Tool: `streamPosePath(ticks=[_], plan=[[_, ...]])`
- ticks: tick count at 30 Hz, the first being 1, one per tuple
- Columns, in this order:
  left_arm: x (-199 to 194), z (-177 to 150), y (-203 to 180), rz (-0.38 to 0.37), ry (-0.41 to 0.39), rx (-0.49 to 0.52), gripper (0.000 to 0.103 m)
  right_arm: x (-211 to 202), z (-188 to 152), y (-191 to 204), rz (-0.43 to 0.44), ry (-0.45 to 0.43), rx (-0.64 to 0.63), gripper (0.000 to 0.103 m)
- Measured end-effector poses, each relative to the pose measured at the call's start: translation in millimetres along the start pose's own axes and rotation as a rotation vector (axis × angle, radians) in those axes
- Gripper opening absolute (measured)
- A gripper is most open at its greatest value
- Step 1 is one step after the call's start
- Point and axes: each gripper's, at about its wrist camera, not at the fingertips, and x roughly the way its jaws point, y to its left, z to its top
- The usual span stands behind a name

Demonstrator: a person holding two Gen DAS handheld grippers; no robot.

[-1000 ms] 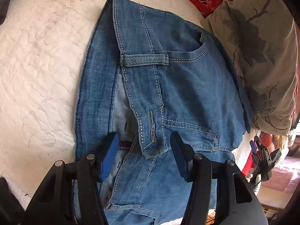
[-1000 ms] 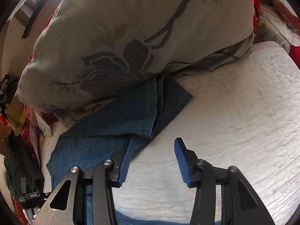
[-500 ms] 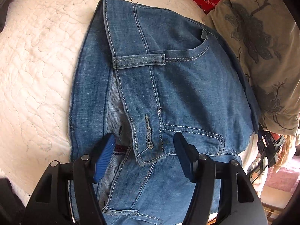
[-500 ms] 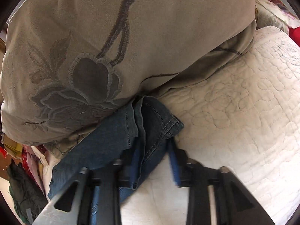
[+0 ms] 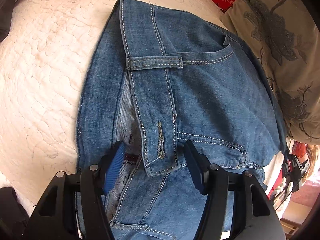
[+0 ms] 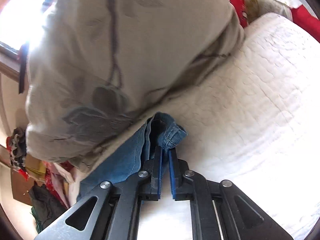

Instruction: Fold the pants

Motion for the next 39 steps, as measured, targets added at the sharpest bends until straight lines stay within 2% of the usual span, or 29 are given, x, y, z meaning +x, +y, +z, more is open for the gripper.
streamPosePath(ticks=[2,4,8,10,11,13,18,20,23,25,28,31,34,36,39], plan=[[-6,-2,2,-0.017,0.003,0.017,0.060,-10,-1,-7,0.026,-0.040,0.039,0.011],[-20,-1,11,-0.058,-0.016,0.024,0.060,-26,-1,-6,0.052,-0.085,0.014,0.014],[-61,17,50,-0.148,-0.126,-0.065,0.060,-38,0,23,0.061,-0.036,-0.128,0.022],[-66,37,63,-0.202,-0.121,-0.126,0.060,-38,-5,40,0.047,-0.021,-0.199,0.026],[-65,47,67,-0.218,-0.119,-0.149,0.060,-36,-9,50,0.040,-0.010,-0.234,0.033],[-59,61,69,-0.206,-0.120,-0.168,0.060,-40,-12,63,0.029,0.002,-0.294,0.041],[-26,86,64,-0.148,-0.068,-0.200,0.060,-31,-30,83,-0.006,0.044,-0.382,0.043],[-17,92,68,-0.150,-0.062,-0.229,0.060,-28,-34,85,-0.015,0.059,-0.392,0.043],[-5,110,69,-0.195,-0.059,-0.256,0.060,-27,-36,84,-0.035,0.069,-0.415,0.043],[6,121,65,-0.194,-0.034,-0.253,0.060,-24,-37,87,-0.048,0.068,-0.426,0.043],[13,128,47,-0.173,-0.035,-0.200,0.073,-25,-35,88,-0.052,0.058,-0.423,0.043],[8,122,30,-0.232,-0.045,-0.135,0.073,-23,-32,91,-0.065,0.062,-0.438,0.044],[6,116,13,-0.198,-0.065,-0.066,0.073,-18,-32,93,-0.067,0.088,-0.447,0.047],[9,113,9,-0.190,-0.054,-0.053,0.073,-15,-36,97,-0.069,0.092,-0.470,0.048],[9,112,10,-0.179,-0.055,-0.053,0.073,-4,-46,111,-0.102,0.097,-0.546,0.056]])
